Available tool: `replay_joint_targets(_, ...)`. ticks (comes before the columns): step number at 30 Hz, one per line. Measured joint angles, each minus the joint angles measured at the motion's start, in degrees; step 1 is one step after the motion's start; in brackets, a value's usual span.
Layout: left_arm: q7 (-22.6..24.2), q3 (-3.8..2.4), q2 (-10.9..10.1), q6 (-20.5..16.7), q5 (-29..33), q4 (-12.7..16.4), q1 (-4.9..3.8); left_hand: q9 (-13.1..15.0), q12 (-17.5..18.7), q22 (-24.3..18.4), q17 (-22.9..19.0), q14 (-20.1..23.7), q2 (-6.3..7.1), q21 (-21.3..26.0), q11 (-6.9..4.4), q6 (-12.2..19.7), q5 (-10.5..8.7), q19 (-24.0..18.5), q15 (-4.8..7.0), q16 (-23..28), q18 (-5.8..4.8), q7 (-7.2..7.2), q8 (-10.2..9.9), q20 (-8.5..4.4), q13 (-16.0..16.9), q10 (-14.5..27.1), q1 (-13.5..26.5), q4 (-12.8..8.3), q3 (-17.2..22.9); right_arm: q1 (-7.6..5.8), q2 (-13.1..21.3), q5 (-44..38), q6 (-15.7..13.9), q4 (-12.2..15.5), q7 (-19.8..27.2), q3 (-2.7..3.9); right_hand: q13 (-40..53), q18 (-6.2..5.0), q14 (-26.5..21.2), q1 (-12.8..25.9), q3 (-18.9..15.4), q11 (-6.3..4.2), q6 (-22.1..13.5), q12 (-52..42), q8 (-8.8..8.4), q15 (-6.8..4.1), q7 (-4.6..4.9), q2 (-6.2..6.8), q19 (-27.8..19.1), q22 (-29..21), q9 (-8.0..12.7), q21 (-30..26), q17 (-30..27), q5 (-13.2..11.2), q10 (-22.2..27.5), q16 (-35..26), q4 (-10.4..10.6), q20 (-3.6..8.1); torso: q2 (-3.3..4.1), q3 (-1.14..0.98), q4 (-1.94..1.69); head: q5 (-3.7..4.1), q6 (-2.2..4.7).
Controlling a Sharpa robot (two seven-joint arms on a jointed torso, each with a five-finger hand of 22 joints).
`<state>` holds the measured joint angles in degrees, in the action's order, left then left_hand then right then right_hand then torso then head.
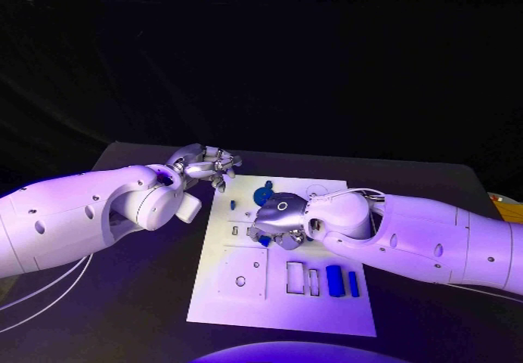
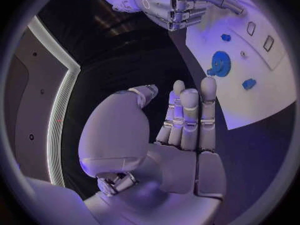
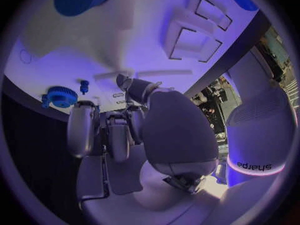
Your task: Assemble the parts on the task board
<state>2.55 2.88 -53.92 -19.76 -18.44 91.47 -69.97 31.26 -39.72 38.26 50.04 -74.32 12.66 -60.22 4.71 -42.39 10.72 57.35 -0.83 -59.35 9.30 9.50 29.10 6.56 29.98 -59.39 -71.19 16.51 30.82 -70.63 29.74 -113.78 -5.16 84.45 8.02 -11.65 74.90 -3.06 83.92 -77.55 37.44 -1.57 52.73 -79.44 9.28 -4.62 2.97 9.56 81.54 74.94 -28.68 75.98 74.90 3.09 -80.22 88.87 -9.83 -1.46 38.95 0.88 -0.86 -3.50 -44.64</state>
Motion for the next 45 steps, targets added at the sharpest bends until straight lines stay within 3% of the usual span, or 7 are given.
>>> replay_joint_targets(10, -0.4, 0.0, 0.0, 0.0, 0.0, 0.0, -0.01, 0.0, 0.0, 0.0, 0.0, -0.2, 0.0, 0.0, 0.0, 0.0, 0.0, 0.0, 0.22, 0.0, 0.0, 0.0, 0.0, 0.0, -0.1, 0.0, 0.0, 0.0, 0.0, 0.07, 0.0, 0.1, -1.2, -0.2, 0.0, -0.02, 0.0, -0.01, 0.0, 2.9, -4.1, 0.74, 1.5, -1.2, 2.41, 0.0, 1.08, -0.37, 1.5, 0.0, -1.2, 1.6, 0.0, 0.0, -1.2, 0.1, 2.0, -0.54, -0.03, 0.01, 0.03, -0.07, -0.17)
replay_joint_targets(13, -0.6, 0.0, 0.0, 0.0, 0.0, 0.0, -0.01, 0.0, 0.0, 0.0, 0.0, -0.2, 0.0, 0.0, 0.0, 0.0, 0.0, 0.0, 0.22, 0.0, -0.01, 0.0, 0.0, 0.0, -0.1, 0.0, 0.0, 0.0, 0.0, 0.09, 0.0, 0.1, -1.7, -0.2, -0.2, -0.04, 0.0, -0.01, 0.2, 4.3, -5.4, 1.06, 2.0, -1.3, 3.12, 0.21, 1.62, -0.08, 1.9, 0.0, -1.5, 1.9, 0.0, 1.1, -1.5, 0.2, 2.9, -0.82, -0.04, 0.02, 0.03, 0.0, -0.14)
replay_joint_targets(20, -0.8, 0.0, -0.1, 0.0, 0.0, -0.1, -0.01, 0.0, 0.0, 0.0, 0.0, -0.2, 0.0, 0.0, 0.0, 0.0, 0.0, 0.0, 0.21, 0.0, 0.0, 0.0, 0.0, 0.0, -0.1, 0.0, 0.0, 0.0, 0.0, 0.13, 0.0, 0.2, -2.3, -0.4, -1.5, -0.05, 0.0, -0.01, 0.2, 6.2, -7.2, 1.48, 2.0, -1.6, 3.31, 0.63, 1.63, 0.02, 2.1, 0.0, -1.6, 2.4, 0.0, 4.0, -1.9, 0.4, 4.6, -1.01, -0.06, 0.03, 0.05, 0.14, -0.01)
replay_joint_targets(33, -1.2, 0.0, -0.1, 0.1, 0.0, -0.2, -0.01, -0.1, 0.0, 0.7, 0.8, -0.6, -0.29, -0.6, 0.0, 0.0, 0.0, 0.8, 0.21, -0.9, -0.01, 0.0, 0.0, 0.0, -0.2, 0.0, -0.3, 0.0, 0.0, 0.21, 0.1, 0.5, -2.5, -0.6, -4.6, -0.01, 0.0, 0.0, 0.2, 8.9, -9.0, 2.38, 2.6, -1.6, 4.01, 1.04, 2.07, 0.5, 2.3, 0.0, -1.5, 2.4, 0.0, 5.5, -2.0, 0.4, 6.8, -1.21, -0.06, 0.03, 0.04, 0.38, 0.13)
replay_joint_targets(38, -1.3, 0.0, -0.1, 0.1, 0.0, -0.2, -0.01, -0.1, 0.0, 0.9, 1.0, -0.6, -0.29, -0.6, 0.0, 0.0, 0.0, 0.8, 0.21, -0.9, -0.01, 0.0, 0.0, 0.0, -0.2, 0.0, -0.3, 0.0, 0.0, 0.33, 0.1, 0.5, -2.3, -0.9, -5.9, -0.06, 0.0, 0.0, 0.0, 10.5, -9.8, 2.68, 2.5, -1.6, 3.78, 1.27, 2.66, 0.65, 2.5, 0.0, -1.2, 2.4, 0.0, 5.9, -1.8, 0.4, 7.9, -1.42, -0.06, 0.03, 0.04, 0.45, 0.14)
replay_joint_targets(45, -1.5, 0.0, -0.1, 0.2, 0.0, -0.3, -0.01, -0.1, 0.0, 1.2, 1.2, -0.6, -0.29, -0.9, 0.0, 0.0, 0.0, 1.3, 0.21, -1.2, -0.01, 0.0, 0.0, -0.1, -0.3, 0.0, -0.3, 0.0, 0.0, 0.41, 0.0, 0.5, -2.2, -1.0, -7.5, -0.07, 0.0, -0.01, 0.1, 13.2, -11.8, 3.33, 1.8, -1.6, 3.78, 1.97, 3.29, 1.53, 2.5, 0.0, -1.0, 2.4, 0.0, 6.1, -2.0, 0.4, 10.9, -1.85, -0.06, 0.03, 0.07, 0.49, 0.17)
